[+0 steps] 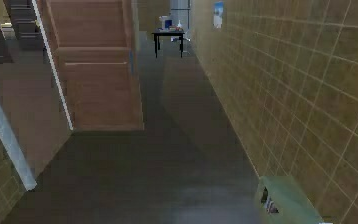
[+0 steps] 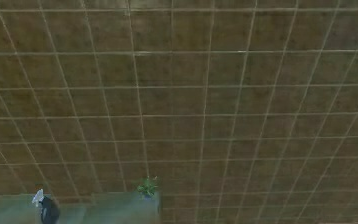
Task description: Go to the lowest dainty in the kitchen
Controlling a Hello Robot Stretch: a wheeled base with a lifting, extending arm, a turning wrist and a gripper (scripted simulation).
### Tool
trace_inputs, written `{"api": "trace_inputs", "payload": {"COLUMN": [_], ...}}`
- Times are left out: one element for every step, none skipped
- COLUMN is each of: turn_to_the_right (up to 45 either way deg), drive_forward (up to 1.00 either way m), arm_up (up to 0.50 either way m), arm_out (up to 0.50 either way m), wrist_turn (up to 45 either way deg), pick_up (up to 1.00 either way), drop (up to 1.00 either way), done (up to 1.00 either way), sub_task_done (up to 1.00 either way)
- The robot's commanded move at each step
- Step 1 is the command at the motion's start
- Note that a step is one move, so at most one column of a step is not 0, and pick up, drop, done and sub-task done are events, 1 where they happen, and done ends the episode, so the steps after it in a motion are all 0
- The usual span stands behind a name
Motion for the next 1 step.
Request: {"api": "trace_inputs", "payload": {"turn_to_the_right": [0.0], "drive_forward": [1.00], "arm_up": [0.00], "arm_out": [0.00], "wrist_turn": [0.0], "pick_up": [0.00], "drop": [0.00], "done": [0.00], "sub_task_done": [0.00]}}
